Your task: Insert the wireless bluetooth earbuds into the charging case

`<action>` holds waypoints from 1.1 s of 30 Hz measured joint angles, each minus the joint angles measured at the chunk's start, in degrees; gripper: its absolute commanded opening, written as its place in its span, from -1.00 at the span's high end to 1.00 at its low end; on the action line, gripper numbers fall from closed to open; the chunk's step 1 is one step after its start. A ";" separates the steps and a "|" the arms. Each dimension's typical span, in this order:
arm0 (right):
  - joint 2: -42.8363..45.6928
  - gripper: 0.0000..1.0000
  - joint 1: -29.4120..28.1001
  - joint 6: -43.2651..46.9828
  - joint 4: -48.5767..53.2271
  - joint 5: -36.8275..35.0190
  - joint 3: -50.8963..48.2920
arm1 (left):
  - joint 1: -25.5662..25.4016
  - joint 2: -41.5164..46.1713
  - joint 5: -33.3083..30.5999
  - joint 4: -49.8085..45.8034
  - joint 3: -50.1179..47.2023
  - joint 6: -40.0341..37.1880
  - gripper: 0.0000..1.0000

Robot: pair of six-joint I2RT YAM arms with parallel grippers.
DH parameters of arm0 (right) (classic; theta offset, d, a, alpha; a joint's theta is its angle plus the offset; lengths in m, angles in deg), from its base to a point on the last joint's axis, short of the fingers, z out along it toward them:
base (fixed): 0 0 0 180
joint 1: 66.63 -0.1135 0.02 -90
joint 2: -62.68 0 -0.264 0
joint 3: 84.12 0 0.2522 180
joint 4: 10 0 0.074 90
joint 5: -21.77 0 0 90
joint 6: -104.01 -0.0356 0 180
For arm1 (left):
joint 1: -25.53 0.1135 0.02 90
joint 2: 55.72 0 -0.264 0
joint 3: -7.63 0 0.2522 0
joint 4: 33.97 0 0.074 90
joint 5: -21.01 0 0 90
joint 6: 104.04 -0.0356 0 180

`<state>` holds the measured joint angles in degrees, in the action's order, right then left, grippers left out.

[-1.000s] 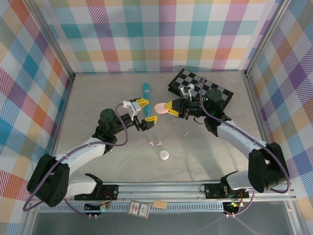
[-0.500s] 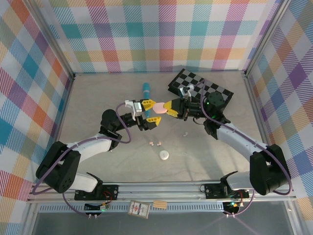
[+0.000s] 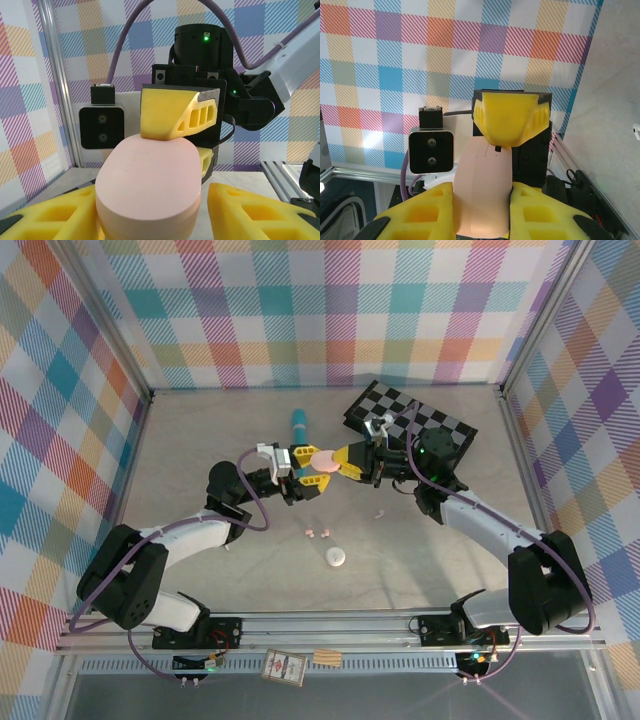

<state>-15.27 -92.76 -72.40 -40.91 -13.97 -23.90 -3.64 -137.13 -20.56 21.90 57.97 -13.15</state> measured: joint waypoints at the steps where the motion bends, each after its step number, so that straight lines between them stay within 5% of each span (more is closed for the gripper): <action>1: -0.02 1.00 -0.11 -0.11 -0.24 -0.07 0.02 | 0.00 -0.09 0.17 0.07 0.09 0.00 -0.08; 16: -0.33 1.00 -1.01 -0.83 -1.18 -0.07 1.36 | 0.00 -0.61 1.25 0.66 0.85 0.15 0.18; 33: -0.33 1.00 -1.01 -0.57 -0.72 0.17 1.75 | 0.00 -0.61 1.66 0.66 1.20 1.29 0.13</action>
<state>-15.60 -93.77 -72.97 -41.63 -13.80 -22.15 -3.64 -137.74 -18.90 22.55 59.17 -11.86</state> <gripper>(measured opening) 0.234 0.439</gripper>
